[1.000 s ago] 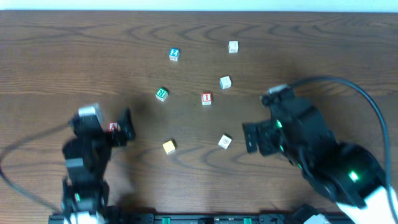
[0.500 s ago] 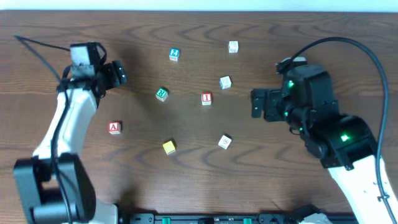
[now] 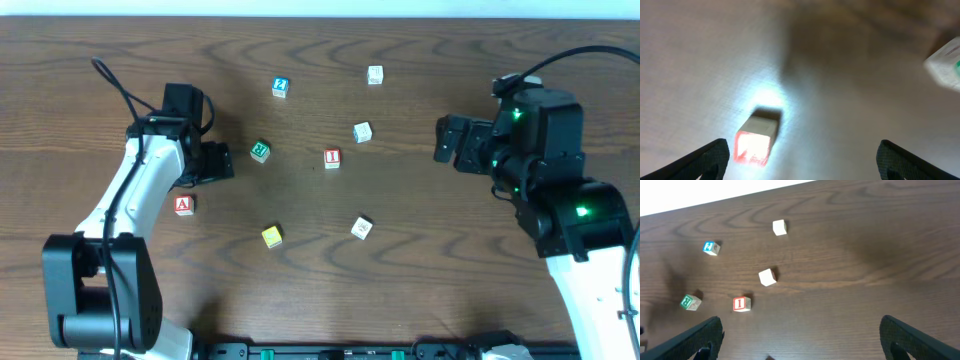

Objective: Spell out Ai2
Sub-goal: 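Move the left gripper to the red 'A' block and grasp it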

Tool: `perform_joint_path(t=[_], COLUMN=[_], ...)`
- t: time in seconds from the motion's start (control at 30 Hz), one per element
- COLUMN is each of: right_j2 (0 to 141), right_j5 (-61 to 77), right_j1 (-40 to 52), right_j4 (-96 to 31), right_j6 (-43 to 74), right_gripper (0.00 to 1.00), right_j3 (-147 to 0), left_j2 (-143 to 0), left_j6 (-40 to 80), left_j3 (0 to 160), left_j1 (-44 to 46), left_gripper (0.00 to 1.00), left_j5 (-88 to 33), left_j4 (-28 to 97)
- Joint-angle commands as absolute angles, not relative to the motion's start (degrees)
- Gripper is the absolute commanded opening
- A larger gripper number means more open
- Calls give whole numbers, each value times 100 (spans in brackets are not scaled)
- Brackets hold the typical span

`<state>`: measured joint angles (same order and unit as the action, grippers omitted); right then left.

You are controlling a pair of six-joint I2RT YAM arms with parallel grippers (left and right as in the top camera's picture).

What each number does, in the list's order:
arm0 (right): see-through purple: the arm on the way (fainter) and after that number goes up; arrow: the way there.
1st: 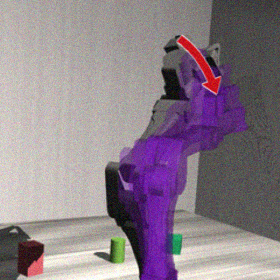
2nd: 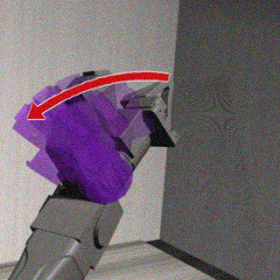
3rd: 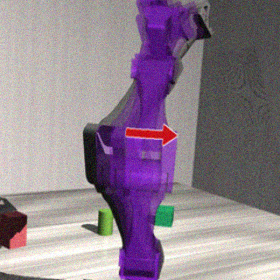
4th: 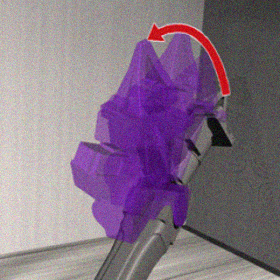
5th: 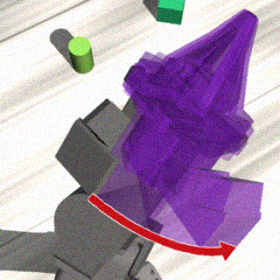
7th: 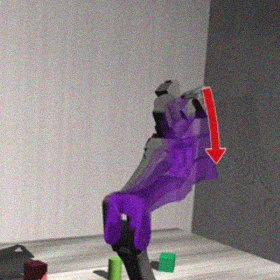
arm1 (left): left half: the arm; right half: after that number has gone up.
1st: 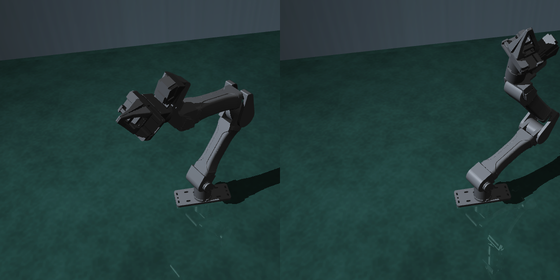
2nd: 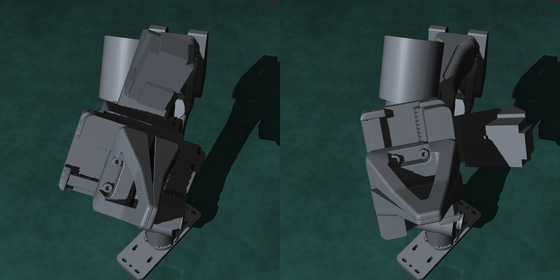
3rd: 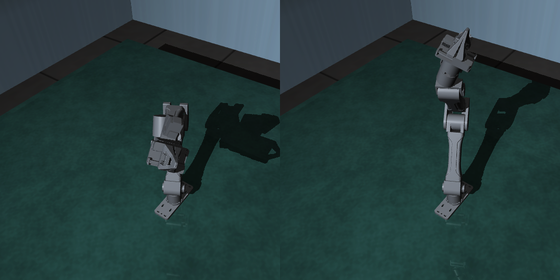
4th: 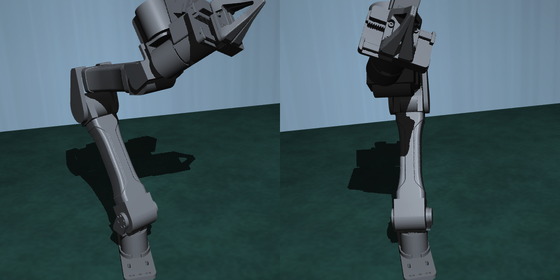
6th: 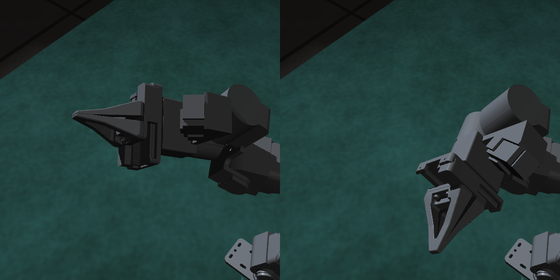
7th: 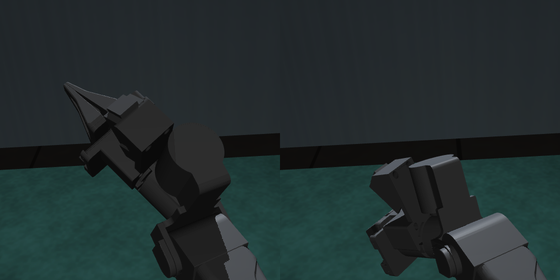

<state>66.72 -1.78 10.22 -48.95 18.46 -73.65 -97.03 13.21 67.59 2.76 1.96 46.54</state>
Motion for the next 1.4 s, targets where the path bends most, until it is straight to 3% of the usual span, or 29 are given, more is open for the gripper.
perform_joint_path(t=[0.0, 0.23, 0.67, 1.3, 1.37], right_j2=[6713, 6796, 6864, 6864, 6864], right_j5=[47, 115, 307, 309, 309], right_j1=[895, 884, 886, 884, 884], right_j4=[-4873, -4735, -4646, -4303, -4281], right_j6=[1813, 1791, 1789, 1841, 1844], right_gripper=[99, 100, 99, 99, 98], right_j3=[-7426, -7426, -7426, -7426, -7426], left_j2=[-9271, -8514, -8508, -9677, -9743], left_j6=[1273, 1243, 1284, 897, 873], left_j3=[6805, 5931, 5251, 5249, 5249], left_j1=[228, 183, -523, -523, -523], left_gripper=[95, 95, 95, 99, 88], left_j5=[495, 491, 176, -285, -285], left_j4=[4919, 4735, 4160, 3483, 3444])
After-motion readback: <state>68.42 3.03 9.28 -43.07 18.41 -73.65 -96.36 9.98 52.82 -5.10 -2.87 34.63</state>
